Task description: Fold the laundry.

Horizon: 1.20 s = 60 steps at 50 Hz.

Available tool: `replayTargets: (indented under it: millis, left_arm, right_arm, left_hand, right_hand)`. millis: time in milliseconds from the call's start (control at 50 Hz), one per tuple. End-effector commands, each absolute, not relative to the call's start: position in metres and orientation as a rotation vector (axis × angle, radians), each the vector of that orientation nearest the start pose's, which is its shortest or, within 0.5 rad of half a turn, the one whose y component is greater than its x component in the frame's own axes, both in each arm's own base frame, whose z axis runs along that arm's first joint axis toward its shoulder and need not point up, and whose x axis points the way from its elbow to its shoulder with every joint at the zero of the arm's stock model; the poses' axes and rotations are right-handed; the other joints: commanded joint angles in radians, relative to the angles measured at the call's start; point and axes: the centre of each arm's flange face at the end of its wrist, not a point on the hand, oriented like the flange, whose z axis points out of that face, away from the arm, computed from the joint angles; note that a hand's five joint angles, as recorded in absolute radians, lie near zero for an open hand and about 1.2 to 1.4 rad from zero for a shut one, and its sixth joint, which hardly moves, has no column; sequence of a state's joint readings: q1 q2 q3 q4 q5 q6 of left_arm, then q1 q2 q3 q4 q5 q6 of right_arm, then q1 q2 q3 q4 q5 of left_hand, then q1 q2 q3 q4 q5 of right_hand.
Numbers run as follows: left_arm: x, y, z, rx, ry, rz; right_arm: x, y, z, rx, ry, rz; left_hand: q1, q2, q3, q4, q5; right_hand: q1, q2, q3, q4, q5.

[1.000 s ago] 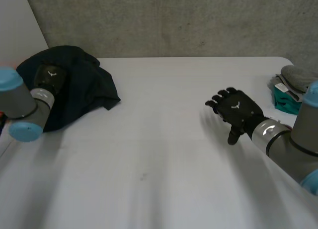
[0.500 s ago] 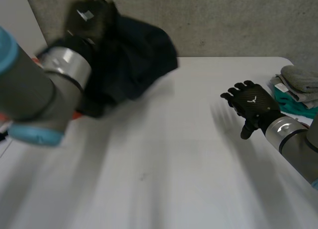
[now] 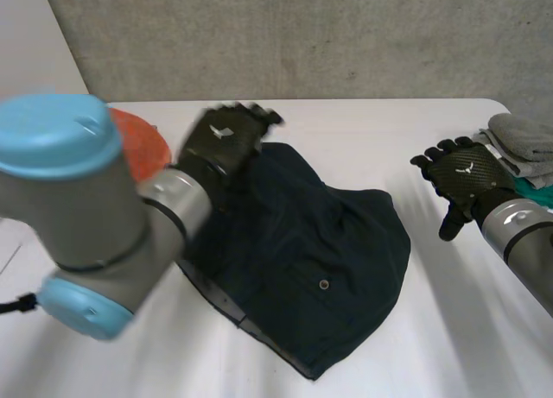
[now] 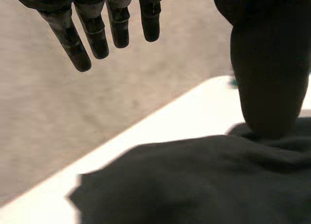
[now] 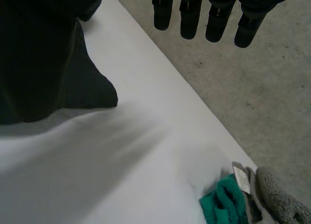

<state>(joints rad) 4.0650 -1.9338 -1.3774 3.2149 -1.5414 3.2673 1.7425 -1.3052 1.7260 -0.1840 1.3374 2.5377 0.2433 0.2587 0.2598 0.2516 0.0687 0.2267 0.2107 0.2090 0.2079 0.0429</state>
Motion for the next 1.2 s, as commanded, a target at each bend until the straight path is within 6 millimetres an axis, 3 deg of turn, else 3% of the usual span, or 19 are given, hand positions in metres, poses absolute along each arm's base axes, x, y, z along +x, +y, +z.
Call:
replayTargets:
  millis: [20, 100, 180, 280, 380, 420, 460, 480, 520, 580, 700, 800, 820, 860, 980, 1040, 1100, 1140, 1200]
  left_arm:
    - [-0.294, -0.27, 0.252, 0.865, 2.363, -2.241]
    - [-0.283, -0.288, 0.22, 0.939, 2.351, -2.053]
    - [-0.273, -0.303, 0.189, 1.019, 2.322, -1.896]
    - [-0.272, -0.313, 0.154, 1.09, 2.326, -1.774]
    - [-0.27, -0.317, 0.136, 1.091, 2.355, -1.711]
    - [-0.27, -0.317, 0.133, 1.092, 2.361, -1.7]
    - [-0.27, -0.315, 0.129, 1.099, 2.37, -1.682]
    - [-0.27, -0.315, 0.128, 1.1, 2.372, -1.678]
    - [-0.271, -0.312, 0.125, 1.105, 2.377, -1.665]
    - [-0.27, -0.313, 0.125, 1.08, 2.367, -1.659]
    - [-0.267, -0.314, 0.13, 1.023, 2.337, -1.649]
    - [-0.272, -0.298, 0.148, 1.034, 2.332, -1.682]
    - [-0.274, -0.285, 0.157, 1.053, 2.334, -1.698]
    - [-0.279, -0.267, 0.165, 1.081, 2.346, -1.716]
    - [-0.297, -0.203, 0.193, 1.202, 2.363, -1.834]
    - [-0.299, -0.191, 0.199, 1.216, 2.351, -1.877]
    - [-0.3, -0.187, 0.202, 1.223, 2.345, -1.893]
    - [-0.3, -0.187, 0.202, 1.222, 2.344, -1.895]
    - [-0.3, -0.19, 0.204, 1.209, 2.337, -1.908]
  right_arm:
    - [0.216, -0.259, 0.195, -1.001, 2.315, -1.741]
    - [0.229, -0.233, 0.187, -0.976, 2.324, -1.577]
    - [0.238, -0.22, 0.175, -1.013, 2.281, -1.573]
    - [0.245, -0.22, 0.158, -1.028, 2.225, -1.643]
    - [0.247, -0.227, 0.14, -1.041, 2.25, -1.689]
    - [0.247, -0.232, 0.134, -1.058, 2.273, -1.72]
    - [0.247, -0.235, 0.133, -1.075, 2.279, -1.738]
    - [0.248, -0.237, 0.132, -1.096, 2.274, -1.754]
    - [0.248, -0.239, 0.132, -1.12, 2.263, -1.775]
    - [0.248, -0.243, 0.135, -1.166, 2.244, -1.812]
    - [0.249, -0.25, 0.141, -1.221, 2.222, -1.864]
    - [0.256, -0.271, 0.164, -1.209, 2.139, -2.0]
    - [0.26, -0.289, 0.18, -1.192, 2.087, -2.092]
    - [0.265, -0.307, 0.194, -1.194, 2.036, -2.177]
    - [0.289, -0.377, 0.22, -1.332, 1.827, -2.477]
    - [0.305, -0.406, 0.216, -1.387, 1.687, -2.545]
    - [0.317, -0.422, 0.203, -1.414, 1.591, -2.539]
    - [0.326, -0.434, 0.188, -1.43, 1.526, -2.532]
    - [0.33, -0.445, 0.171, -1.423, 1.51, -2.531]
  left_hand:
    - [0.008, -0.007, -0.008, 0.0, 0.008]
    - [0.008, -0.007, -0.008, 0.0, 0.008]
    - [0.003, -0.013, -0.014, -0.006, 0.003]
    - [0.005, -0.01, -0.011, -0.003, 0.005]
    - [0.087, 0.072, 0.071, 0.079, 0.087]
    - [0.199, 0.183, 0.182, 0.19, 0.199]
    - [0.448, 0.432, 0.431, 0.439, 0.448]
    - [0.548, 0.532, 0.531, 0.539, 0.548]
    - [0.858, 0.842, 0.841, 0.849, 0.858]
    - [1.152, 1.137, 1.136, 1.144, 1.152]
    - [1.153, 1.138, 1.136, 1.145, 1.153]
    - [1.153, 1.138, 1.136, 1.145, 1.153]
    - [1.153, 1.138, 1.136, 1.145, 1.153]
    - [1.153, 1.138, 1.136, 1.145, 1.153]
    - [1.153, 1.138, 1.136, 1.145, 1.153]
    - [1.153, 1.138, 1.136, 1.145, 1.153]
    - [1.153, 1.138, 1.136, 1.145, 1.153]
    - [0.955, 0.94, 0.939, 0.947, 0.955]
    - [0.831, 0.815, 0.814, 0.823, 0.831]
  right_hand:
    - [-0.052, -0.036, -0.034, -0.033, -0.043]
    - [-0.052, -0.036, -0.034, -0.033, -0.043]
    - [-0.052, -0.036, -0.034, -0.033, -0.043]
    - [-0.052, -0.036, -0.034, -0.033, -0.043]
    - [-0.052, -0.036, -0.034, -0.033, -0.043]
    - [0.27, 0.286, 0.288, 0.289, 0.28]
    - [0.707, 0.723, 0.725, 0.726, 0.717]
    - [1.165, 1.181, 1.183, 1.184, 1.174]
    - [1.17, 1.186, 1.187, 1.188, 1.179]
    - [1.17, 1.186, 1.187, 1.188, 1.179]
    - [1.17, 1.186, 1.187, 1.188, 1.179]
    - [1.17, 1.186, 1.187, 1.188, 1.179]
    - [1.17, 1.186, 1.187, 1.188, 1.179]
    - [1.17, 1.186, 1.187, 1.188, 1.179]
    - [1.17, 1.186, 1.187, 1.188, 1.179]
    - [1.17, 1.186, 1.187, 1.188, 1.179]
    - [1.17, 1.186, 1.187, 1.188, 1.179]
    - [1.17, 1.186, 1.187, 1.188, 1.179]
    - [1.118, 1.134, 1.136, 1.137, 1.128]
